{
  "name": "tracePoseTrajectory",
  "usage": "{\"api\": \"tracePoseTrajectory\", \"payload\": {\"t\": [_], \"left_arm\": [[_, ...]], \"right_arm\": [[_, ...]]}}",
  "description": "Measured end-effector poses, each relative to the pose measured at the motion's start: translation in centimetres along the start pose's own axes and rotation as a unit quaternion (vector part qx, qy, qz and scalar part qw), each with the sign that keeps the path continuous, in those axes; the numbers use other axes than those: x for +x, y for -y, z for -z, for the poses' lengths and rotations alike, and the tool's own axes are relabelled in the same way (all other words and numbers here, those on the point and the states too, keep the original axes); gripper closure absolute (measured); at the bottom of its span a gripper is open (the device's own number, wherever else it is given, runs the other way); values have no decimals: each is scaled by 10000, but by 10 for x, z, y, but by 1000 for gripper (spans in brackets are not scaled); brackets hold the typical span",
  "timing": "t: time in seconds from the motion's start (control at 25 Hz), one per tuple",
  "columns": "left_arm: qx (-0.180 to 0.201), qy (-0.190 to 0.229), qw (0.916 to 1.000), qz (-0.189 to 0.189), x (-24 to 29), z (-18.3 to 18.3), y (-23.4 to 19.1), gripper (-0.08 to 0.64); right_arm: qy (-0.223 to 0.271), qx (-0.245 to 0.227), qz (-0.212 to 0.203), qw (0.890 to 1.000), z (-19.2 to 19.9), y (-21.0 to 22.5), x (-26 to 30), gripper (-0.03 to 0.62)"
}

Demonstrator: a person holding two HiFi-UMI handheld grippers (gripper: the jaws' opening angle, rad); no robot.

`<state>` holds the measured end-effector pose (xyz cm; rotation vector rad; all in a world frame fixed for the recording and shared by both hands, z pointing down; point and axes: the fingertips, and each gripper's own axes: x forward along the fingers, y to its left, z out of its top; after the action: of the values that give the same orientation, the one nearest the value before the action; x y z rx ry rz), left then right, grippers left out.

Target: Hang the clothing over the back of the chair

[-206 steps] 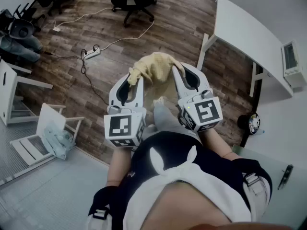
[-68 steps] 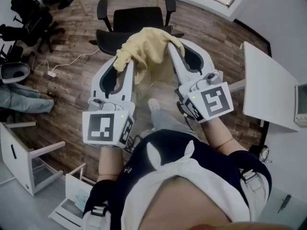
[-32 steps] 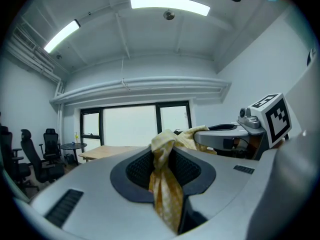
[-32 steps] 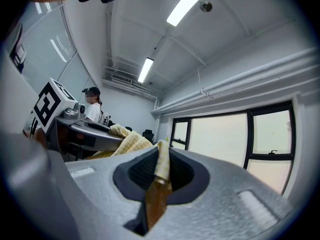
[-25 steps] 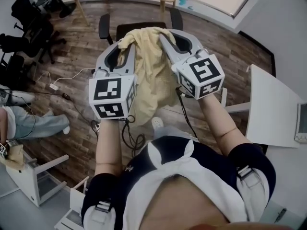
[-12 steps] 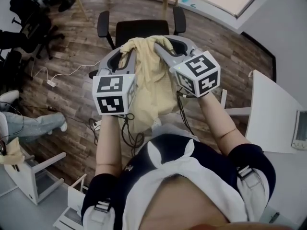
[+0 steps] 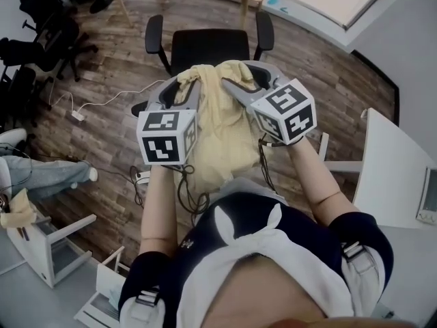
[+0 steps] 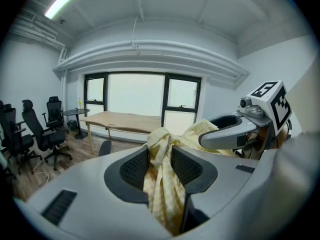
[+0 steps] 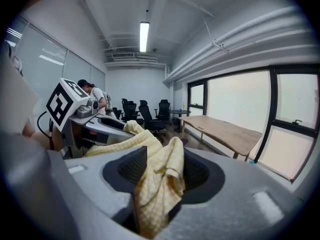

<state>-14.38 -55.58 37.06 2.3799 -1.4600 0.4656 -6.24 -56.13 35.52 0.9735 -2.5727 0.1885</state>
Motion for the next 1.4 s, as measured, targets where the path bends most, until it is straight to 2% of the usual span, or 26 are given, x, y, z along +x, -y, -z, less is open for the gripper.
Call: {"api": "tracePoseTrajectory", "payload": {"t": [0.08,0.2,0.44,0.6,0.68,0.76,0.92,1.04,1.12,1.2,1.4], "left_arm": [[-22,-104,9999,-7,3,3,-2,418],[-39,-197,9998,-25,5,4,-7,400],[-104,-400,9991,-72,13,13,-15,388],[36,-527,9986,-61,15,16,-16,380],[96,-574,9983,-62,15,16,-16,377],[228,-641,9977,-26,16,16,-13,377],[494,-682,9964,125,16,15,-4,377],[527,-633,9965,106,14,12,-4,377],[507,-618,9968,60,12,12,-7,377],[410,-566,9975,53,8,12,-10,377],[180,-253,9995,-68,-7,-1,-19,378]], "right_arm": [[-66,34,-54,10000,4,0,2,385],[-142,74,-164,9997,8,1,7,336],[-210,184,-88,9996,16,18,10,333],[-123,201,112,9997,16,29,6,333],[33,194,82,9998,10,27,2,333],[209,97,-116,9997,2,18,0,334],[288,-362,-854,9953,-11,-21,12,342],[308,-630,-1106,9914,-19,-44,25,395],[332,-698,-1147,9904,-24,-50,31,459],[274,-731,-1145,9904,-22,-53,34,549],[122,-569,-1171,9914,-15,-50,36,557]]}}
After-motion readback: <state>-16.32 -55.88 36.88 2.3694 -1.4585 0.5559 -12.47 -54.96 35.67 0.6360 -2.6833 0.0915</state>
